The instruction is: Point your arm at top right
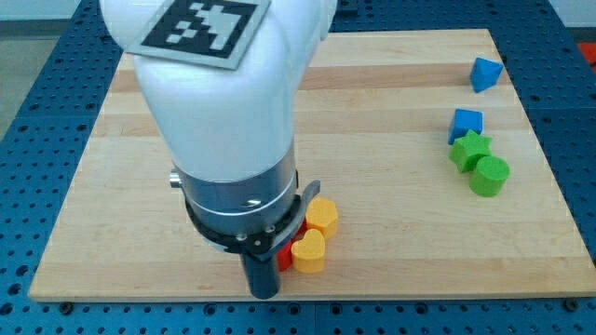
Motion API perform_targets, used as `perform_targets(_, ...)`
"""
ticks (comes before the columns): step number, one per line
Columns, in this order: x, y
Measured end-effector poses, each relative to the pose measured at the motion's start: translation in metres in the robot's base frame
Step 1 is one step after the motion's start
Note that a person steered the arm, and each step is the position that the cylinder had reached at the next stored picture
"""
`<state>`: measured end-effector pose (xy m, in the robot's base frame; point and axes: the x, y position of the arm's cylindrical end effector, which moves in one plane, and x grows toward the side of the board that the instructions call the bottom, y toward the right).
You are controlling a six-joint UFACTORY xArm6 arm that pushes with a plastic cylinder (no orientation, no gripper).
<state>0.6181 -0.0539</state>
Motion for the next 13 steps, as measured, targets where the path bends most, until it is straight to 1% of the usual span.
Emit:
perform_targets(2, 0.000, -0.001)
perform_targets(3, 0.000, -0.019)
perform_targets(4, 0.000, -0.086)
perform_targets(5, -0.016, -0.147)
perform_targets(6, -0.044, -0.180)
perform_targets(7, -0.046, -0.187)
perform_targets(8, -0.062, -0.194)
perform_targets(9, -0.115, -0.179)
perform_targets(10, -0.150, -0.138)
perform_targets(11, -0.204, -0.089)
perform_targets(12, -0.281, -0.019)
perform_targets(13, -0.340, 0.049)
